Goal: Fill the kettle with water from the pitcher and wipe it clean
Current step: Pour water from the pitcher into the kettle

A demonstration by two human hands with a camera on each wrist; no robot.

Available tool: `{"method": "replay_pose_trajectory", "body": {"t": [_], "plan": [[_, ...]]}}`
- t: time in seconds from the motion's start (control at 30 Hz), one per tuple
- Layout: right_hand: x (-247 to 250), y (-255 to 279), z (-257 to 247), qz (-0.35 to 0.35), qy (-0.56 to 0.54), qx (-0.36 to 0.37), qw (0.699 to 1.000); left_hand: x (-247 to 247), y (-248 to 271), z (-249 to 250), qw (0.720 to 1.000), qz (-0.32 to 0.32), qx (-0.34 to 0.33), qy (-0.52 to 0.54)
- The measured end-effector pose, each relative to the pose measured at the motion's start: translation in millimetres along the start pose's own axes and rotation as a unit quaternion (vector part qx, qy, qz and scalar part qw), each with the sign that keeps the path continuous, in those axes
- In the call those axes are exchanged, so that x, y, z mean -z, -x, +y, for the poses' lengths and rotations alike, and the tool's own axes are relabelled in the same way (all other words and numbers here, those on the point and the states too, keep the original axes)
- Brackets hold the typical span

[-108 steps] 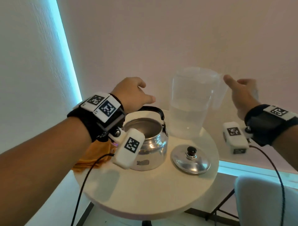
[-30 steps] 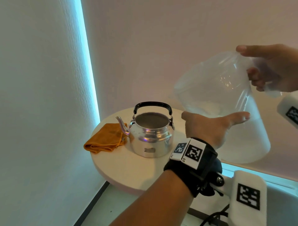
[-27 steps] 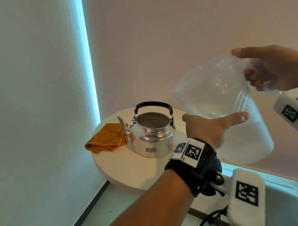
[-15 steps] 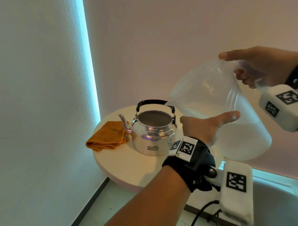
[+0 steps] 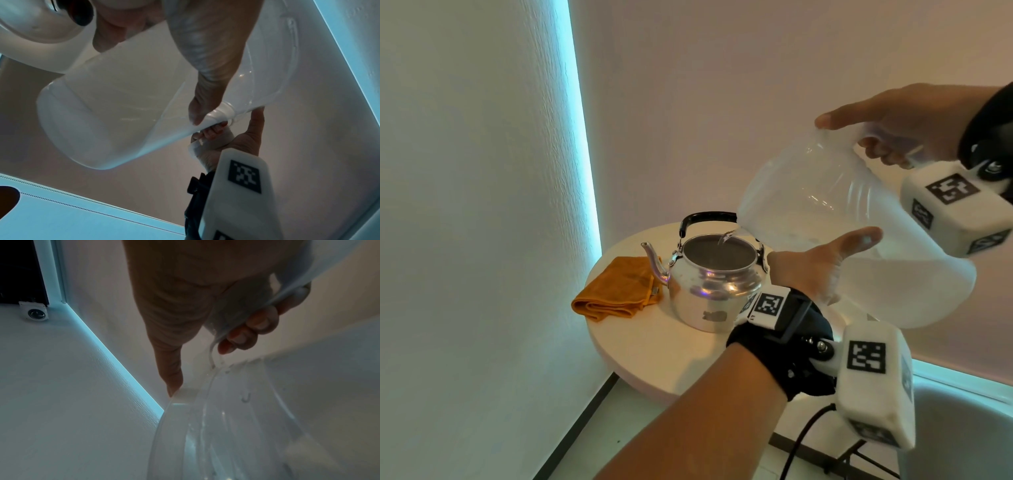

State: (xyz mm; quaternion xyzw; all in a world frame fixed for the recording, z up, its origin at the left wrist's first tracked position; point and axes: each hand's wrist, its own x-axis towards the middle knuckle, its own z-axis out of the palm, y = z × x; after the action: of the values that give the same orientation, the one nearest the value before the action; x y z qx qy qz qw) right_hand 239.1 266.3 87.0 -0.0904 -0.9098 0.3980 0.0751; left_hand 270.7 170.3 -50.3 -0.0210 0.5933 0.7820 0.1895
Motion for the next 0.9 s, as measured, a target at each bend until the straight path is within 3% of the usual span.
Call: {"method": "replay_pose_trajectory", "body": {"t": [0.1, 0.2, 0.47, 0.9], "plan": [[-2.9, -2.3, -4.6, 0.000, 0.022, -0.008, 1.000, 2.7, 1.8, 2.7, 0.998, -0.056, 0.027, 0.009], [-4.9, -3.7, -7.3, -0.002, 0.039, -0.014, 0.999, 5.4, 4.4, 4.7, 0.996, -0.072, 0.036, 0.023], [-5.2, -10.0, -5.6, 0.002, 0.048, -0.014, 0.999, 4.2, 4.7, -2.0, 0.999, 0.017, -0.021, 0.031], [0.1, -3.4, -8.2, 0.012, 0.038, -0.013, 0.999, -2.3, 1.8, -3.3, 0.999, -0.019, -0.034, 0.036]]}}
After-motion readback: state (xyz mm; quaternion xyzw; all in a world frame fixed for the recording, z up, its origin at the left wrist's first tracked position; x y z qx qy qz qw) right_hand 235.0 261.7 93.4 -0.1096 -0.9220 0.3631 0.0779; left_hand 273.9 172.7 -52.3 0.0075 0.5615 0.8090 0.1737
